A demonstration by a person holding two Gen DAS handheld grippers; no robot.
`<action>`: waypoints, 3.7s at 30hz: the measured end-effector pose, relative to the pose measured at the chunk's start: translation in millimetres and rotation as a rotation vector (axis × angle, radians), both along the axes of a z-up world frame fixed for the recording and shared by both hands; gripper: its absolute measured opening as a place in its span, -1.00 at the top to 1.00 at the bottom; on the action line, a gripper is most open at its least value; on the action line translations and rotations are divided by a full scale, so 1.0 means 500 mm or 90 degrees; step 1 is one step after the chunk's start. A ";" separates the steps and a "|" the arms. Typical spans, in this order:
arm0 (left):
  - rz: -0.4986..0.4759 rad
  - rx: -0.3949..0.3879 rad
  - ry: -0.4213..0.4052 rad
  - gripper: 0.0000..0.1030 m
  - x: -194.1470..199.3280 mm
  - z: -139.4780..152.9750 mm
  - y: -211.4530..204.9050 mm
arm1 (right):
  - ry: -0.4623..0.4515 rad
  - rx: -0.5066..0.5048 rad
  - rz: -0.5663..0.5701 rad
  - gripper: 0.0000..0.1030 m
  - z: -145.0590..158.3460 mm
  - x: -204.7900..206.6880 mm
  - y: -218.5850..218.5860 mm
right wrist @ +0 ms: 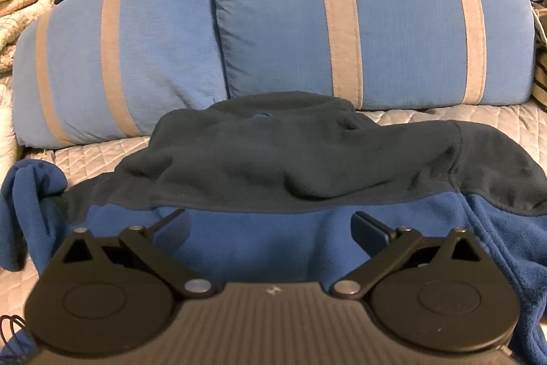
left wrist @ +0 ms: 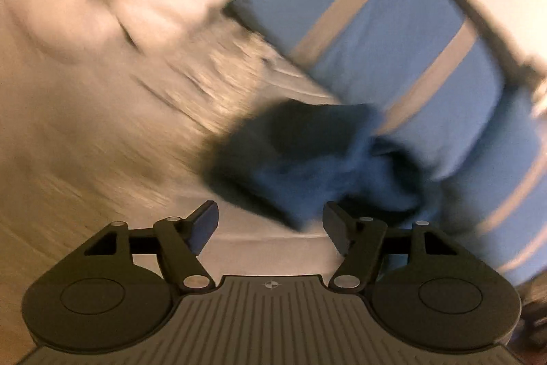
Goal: Fold clothes
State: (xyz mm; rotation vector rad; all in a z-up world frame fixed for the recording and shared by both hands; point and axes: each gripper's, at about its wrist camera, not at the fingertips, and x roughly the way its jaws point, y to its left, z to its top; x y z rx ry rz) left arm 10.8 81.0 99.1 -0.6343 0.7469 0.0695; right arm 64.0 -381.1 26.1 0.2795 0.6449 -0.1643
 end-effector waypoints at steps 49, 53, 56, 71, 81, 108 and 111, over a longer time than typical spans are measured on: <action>0.116 0.126 0.041 0.57 0.033 0.158 0.130 | -0.012 0.013 0.034 -1.00 0.004 -0.015 0.013; 0.137 0.174 0.042 0.57 0.001 0.190 0.188 | -0.094 0.014 0.063 -1.00 0.041 -0.039 0.026; 0.158 0.194 0.055 0.57 -0.011 0.205 0.232 | -0.165 0.056 0.102 -1.00 0.073 -0.061 0.021; 0.224 0.152 0.128 0.57 -0.064 0.200 0.423 | -0.206 0.188 0.115 -1.00 0.068 -0.075 -0.015; 0.157 0.165 0.049 0.53 -0.156 0.075 0.401 | -0.193 0.190 0.103 -1.00 0.060 -0.069 -0.013; 0.311 -0.314 -0.031 0.02 -0.199 -0.211 0.568 | -0.150 0.155 0.095 -1.00 0.036 -0.059 0.006; 0.321 -0.344 -0.020 0.76 -0.186 -0.232 0.575 | -0.145 0.146 0.098 -1.00 0.032 -0.056 0.012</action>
